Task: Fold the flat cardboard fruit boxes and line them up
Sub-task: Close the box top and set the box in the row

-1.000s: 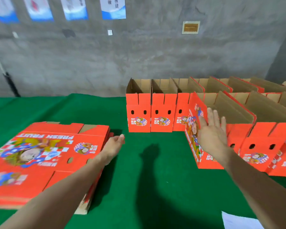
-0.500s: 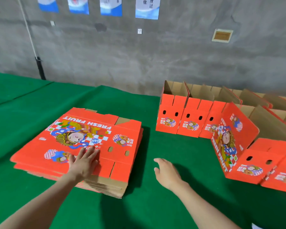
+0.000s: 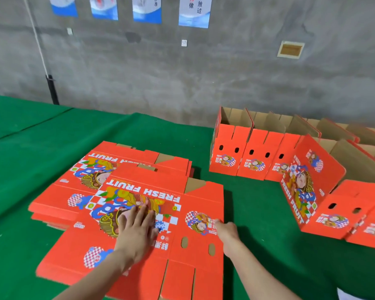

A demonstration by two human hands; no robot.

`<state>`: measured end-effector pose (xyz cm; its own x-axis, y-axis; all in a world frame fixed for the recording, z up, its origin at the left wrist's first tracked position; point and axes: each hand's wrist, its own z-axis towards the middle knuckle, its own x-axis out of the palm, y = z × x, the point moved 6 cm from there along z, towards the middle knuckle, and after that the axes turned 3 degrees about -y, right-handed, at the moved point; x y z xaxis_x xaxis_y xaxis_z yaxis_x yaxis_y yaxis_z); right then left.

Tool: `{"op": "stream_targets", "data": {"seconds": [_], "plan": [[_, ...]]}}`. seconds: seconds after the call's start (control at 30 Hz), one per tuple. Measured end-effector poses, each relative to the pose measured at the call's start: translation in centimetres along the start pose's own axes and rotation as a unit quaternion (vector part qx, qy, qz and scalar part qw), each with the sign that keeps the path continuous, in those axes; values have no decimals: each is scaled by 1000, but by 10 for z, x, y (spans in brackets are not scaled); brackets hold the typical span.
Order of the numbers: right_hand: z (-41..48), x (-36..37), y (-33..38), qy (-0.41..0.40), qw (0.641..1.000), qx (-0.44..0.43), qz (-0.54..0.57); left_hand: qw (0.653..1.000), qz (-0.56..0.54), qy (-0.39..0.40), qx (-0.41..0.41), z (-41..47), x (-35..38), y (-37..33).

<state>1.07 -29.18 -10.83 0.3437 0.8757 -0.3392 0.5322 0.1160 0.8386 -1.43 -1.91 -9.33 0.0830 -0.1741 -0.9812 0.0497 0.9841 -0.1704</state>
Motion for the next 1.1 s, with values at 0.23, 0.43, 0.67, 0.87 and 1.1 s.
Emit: {"op": "stream_targets", "data": {"seconds": [0.23,0.43,0.67,0.87,1.1], "plan": [[6,-70,38,-116,983,-124,72,967,-129,-185,-118,19,-77,20],[3,-165,42,-154,954,-220,138,823,-520,-158,-163,43,-124,27],[-38,-225,66,-233,898,-374,-12,672,-739,-49,-12,22,-128,-34],[-106,-207,132,-125,812,-550,-147,655,-746,-102,61,-14,-144,-72],[-97,-201,147,4,855,-444,-267,641,-755,-124,60,-35,-153,-95]]}}
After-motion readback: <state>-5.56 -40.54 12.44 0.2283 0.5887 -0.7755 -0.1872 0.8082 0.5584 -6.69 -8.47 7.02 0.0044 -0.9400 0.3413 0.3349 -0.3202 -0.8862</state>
